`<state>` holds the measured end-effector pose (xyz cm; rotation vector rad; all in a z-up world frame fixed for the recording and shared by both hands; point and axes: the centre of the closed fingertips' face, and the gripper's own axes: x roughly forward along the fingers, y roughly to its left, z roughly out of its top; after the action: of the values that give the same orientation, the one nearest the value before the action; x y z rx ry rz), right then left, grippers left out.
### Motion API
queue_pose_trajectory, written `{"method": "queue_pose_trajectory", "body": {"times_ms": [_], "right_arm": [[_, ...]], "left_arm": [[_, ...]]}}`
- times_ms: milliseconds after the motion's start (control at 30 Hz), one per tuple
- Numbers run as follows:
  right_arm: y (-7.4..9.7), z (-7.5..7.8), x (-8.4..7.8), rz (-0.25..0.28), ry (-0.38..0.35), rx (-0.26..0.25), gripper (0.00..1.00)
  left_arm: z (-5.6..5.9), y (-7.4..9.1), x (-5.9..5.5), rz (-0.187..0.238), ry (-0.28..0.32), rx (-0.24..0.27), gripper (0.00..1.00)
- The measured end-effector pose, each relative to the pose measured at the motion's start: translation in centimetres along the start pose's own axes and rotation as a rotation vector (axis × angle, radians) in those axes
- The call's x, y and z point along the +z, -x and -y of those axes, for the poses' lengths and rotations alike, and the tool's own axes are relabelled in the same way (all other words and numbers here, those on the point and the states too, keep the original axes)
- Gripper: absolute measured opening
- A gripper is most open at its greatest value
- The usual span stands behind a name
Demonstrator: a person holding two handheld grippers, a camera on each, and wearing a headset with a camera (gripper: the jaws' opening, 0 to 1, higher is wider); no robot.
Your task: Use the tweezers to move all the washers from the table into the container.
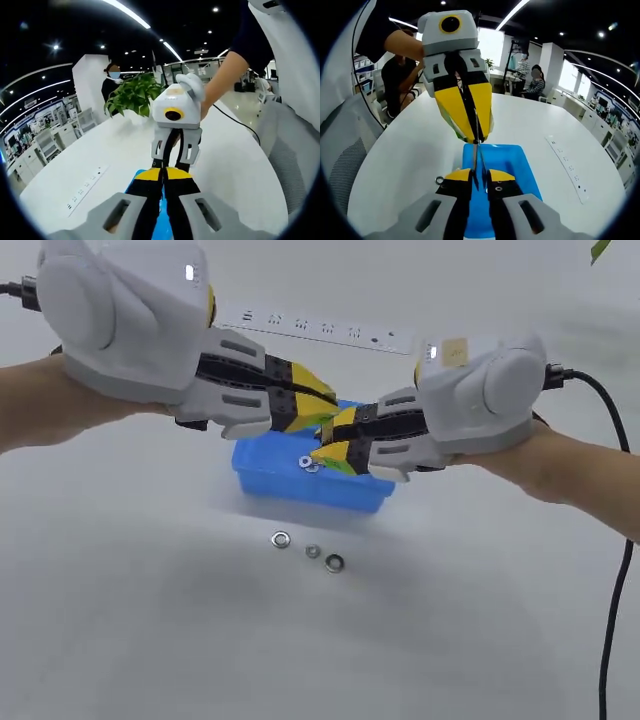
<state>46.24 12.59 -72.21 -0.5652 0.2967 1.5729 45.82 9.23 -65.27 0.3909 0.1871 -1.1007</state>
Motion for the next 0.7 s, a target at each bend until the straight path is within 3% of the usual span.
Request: {"method": "queue_pose_trajectory", "body": {"times_ms": [400,533,600,700], "right_arm": [[0.5,0.3,0.1,-0.012,-0.033,-0.048,0.23],[0.7,-0.1,0.0,-0.022,-0.043,-0.058,0.29],[1.2,0.5,-0.1,-0.038,0.001,-0.119,0.32],[1.7,-0.1,0.0,-0.027,-0.026,-0.125,0.35]], "left_arm": [[-0.5,1.4,0.8,0.014,-0.018,0.059,0.05],[-0.6,2.3,1.5,0.043,0.013,0.076,0.05],[-0.5,2.9,1.8,0.063,0.034,0.087,0.05],[-0.4,3.8,2.0,0.076,0.05,0.099,0.05]]}}
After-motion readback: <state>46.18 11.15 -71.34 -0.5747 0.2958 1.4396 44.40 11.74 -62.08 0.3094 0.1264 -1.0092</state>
